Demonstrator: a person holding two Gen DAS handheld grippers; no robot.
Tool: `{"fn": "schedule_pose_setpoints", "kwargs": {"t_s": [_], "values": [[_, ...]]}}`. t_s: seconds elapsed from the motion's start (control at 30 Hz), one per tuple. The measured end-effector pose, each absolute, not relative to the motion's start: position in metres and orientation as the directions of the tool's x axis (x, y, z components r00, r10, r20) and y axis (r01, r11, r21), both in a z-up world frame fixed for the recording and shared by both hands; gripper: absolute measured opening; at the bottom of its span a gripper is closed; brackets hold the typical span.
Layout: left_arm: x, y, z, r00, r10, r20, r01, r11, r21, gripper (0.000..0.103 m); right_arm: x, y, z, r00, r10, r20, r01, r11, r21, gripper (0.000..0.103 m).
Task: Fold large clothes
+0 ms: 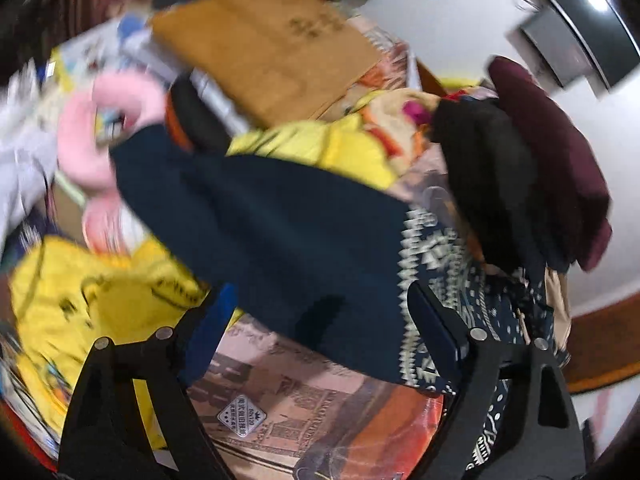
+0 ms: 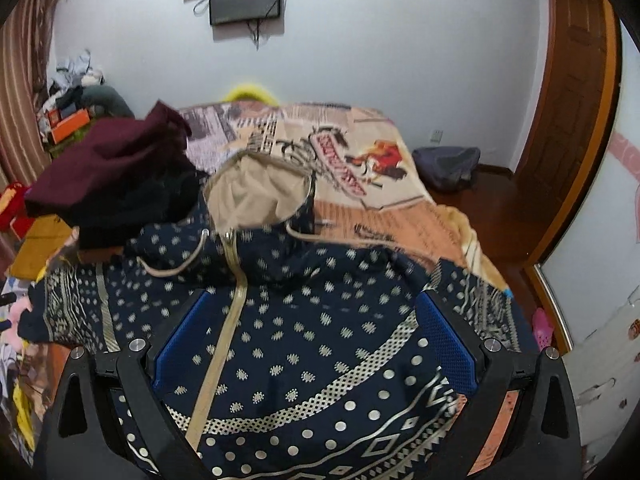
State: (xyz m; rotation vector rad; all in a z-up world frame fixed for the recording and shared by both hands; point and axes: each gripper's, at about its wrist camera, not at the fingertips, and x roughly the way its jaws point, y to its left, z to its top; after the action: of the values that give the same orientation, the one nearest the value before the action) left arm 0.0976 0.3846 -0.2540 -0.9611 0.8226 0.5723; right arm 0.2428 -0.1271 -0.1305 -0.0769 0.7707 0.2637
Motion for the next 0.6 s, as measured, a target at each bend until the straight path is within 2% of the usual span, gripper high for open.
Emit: {"fn": "schedule_pose_setpoints", "kwargs": {"t_s": [0.17, 0.27, 0.37, 0.43, 0.53, 0.6], "values": [[0.084, 0.394, -0.287, 0.590, -0.004, -0.807, -0.751, 0.364, -0.551, 0.086, 0.250, -0.120, -0.139, 0.668, 0.205, -0.716, -0.277, 0.961, 0.016, 0.100], [0.083, 0.401, -0.301, 0.616, -0.028, -0.788, -0.741, 0.321, -0.590, 0.080, 0.251, -0.117, -0.143, 0.661, 0.205, -0.722, -0.281, 0.960, 0.016, 0.100], [0.085, 0.411, -0.315, 0.607, -0.033, -0.794, -0.755, 0.288, -0.589, 0.062, 0.252, -0.115, -0.147, 0.653, 0.203, -0.730, -0.283, 0.959, 0.014, 0.100], [0.087, 0.416, -0.325, 0.602, -0.044, -0.797, -0.764, 0.258, -0.592, 0.038, 0.252, -0.115, -0.148, 0.649, 0.201, -0.733, -0.285, 0.959, 0.010, 0.100], [0.089, 0.417, -0.325, 0.580, -0.001, -0.814, -0.786, 0.261, -0.560, 0.016, 0.252, -0.114, -0.149, 0.653, 0.186, -0.734, -0.281, 0.960, -0.006, 0.100], [0.094, 0.412, -0.311, 0.561, 0.053, -0.826, -0.795, 0.314, -0.519, 0.008, 0.252, -0.115, -0.149, 0.657, 0.179, -0.732, -0.279, 0.960, -0.015, 0.100]]}}
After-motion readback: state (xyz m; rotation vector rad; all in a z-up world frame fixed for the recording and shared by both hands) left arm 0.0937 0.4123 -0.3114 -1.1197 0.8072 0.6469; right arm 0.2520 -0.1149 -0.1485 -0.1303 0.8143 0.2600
